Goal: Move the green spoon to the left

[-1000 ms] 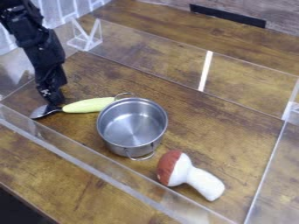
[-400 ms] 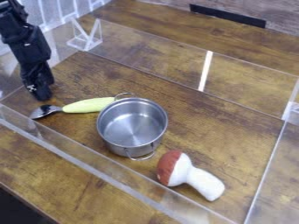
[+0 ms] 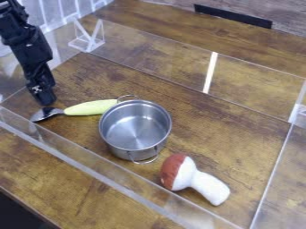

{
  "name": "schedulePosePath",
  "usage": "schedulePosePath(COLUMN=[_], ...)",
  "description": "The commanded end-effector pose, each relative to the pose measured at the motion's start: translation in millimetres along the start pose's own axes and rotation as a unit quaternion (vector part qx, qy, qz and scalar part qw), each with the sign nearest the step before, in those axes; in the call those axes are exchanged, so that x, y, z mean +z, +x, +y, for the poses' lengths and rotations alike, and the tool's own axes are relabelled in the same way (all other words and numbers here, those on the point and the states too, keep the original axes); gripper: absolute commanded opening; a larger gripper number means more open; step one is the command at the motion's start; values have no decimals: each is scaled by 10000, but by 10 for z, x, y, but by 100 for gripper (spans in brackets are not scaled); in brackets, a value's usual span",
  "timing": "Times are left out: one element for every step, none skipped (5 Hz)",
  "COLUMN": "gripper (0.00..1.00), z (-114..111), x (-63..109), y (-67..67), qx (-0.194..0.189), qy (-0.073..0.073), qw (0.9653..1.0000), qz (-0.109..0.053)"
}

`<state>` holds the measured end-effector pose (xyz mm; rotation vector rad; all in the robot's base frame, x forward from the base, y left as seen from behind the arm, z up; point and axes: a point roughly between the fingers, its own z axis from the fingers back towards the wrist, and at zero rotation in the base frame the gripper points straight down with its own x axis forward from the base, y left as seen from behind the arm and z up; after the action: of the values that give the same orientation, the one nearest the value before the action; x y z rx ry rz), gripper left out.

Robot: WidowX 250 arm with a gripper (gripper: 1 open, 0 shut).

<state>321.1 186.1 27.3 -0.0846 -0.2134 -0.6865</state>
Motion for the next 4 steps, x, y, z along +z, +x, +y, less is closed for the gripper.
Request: schedulePosePath(gripper=[100, 100, 100, 0], z=[52, 47, 37, 34], x=[210, 231, 233, 216], y=[-62, -130, -119, -113], qx=[-15, -44, -205, -368], qy=[198, 103, -17, -100], qw=[9998, 9999, 9997, 9992], qz=[-82, -97, -117, -138])
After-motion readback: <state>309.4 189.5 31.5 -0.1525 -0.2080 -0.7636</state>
